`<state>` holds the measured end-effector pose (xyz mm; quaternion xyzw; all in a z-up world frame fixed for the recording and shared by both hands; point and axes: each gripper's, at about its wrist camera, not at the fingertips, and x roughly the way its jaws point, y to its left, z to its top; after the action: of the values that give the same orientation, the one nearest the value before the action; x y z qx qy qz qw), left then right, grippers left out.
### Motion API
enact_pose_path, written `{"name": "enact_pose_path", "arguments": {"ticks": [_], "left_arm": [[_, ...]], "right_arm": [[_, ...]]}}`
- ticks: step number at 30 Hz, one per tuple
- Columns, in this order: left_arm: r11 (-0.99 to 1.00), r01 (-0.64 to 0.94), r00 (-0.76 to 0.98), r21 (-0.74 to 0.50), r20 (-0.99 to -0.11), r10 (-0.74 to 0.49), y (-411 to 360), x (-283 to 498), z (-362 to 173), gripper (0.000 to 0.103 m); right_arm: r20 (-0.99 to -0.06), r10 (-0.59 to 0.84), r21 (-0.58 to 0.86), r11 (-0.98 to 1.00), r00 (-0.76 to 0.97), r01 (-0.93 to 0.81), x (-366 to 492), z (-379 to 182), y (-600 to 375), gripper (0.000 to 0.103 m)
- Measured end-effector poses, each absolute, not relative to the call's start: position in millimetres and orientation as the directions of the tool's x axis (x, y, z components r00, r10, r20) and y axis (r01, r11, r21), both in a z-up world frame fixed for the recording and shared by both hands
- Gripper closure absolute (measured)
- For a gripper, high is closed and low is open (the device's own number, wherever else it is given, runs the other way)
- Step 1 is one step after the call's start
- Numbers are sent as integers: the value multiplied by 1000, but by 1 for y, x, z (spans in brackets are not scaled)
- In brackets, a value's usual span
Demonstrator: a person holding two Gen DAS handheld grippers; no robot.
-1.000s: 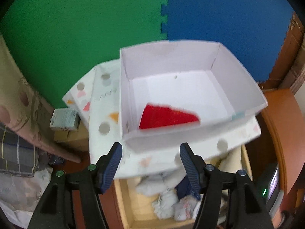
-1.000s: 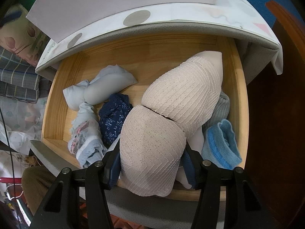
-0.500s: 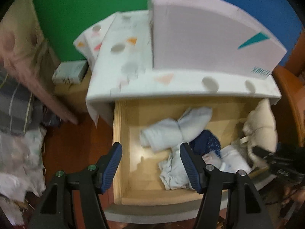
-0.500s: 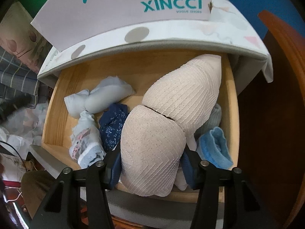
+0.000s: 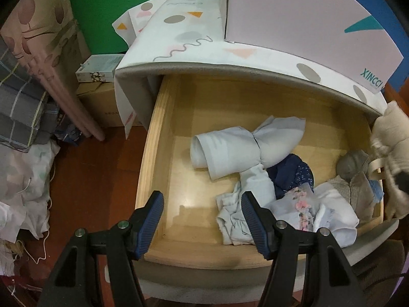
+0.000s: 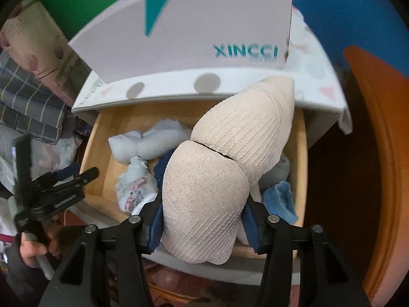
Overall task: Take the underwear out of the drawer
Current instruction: 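Lift the beige bra with the right tool and carry it into the white box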
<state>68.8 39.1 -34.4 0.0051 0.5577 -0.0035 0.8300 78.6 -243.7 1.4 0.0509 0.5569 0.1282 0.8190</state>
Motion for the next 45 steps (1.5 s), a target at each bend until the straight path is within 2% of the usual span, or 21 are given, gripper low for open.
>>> {"name": "enact_pose_path", "arguments": {"ticks": [13, 21, 25, 31, 36, 45], "left_arm": [[999, 4, 408, -44, -912, -42, 46, 67, -31, 38], [996, -41, 423, -77, -905, -53, 55, 66, -29, 38], [996, -42, 426, -77, -903, -52, 56, 66, -29, 38], [996, -38, 440, -85, -896, -60, 57, 65, -28, 38], [993, -53, 445, -104, -893, -70, 62, 66, -28, 38], [993, -54, 445, -109, -893, -74, 63, 68, -29, 38]], "right_arm": [[-837, 312, 239, 947, 450, -213, 68, 94, -243, 55], [-783, 272, 176, 959, 560, -221, 117, 166, -237, 55], [-773, 242, 145, 967, 586, -208, 159, 184, -236, 55], [-804, 187, 112, 980, 565, -164, 224, 174, -227, 54], [-857, 133, 70, 987, 498, -144, 271, 138, -216, 54], [-911, 73, 6, 986, 406, -164, 299, 83, -207, 52]]}}
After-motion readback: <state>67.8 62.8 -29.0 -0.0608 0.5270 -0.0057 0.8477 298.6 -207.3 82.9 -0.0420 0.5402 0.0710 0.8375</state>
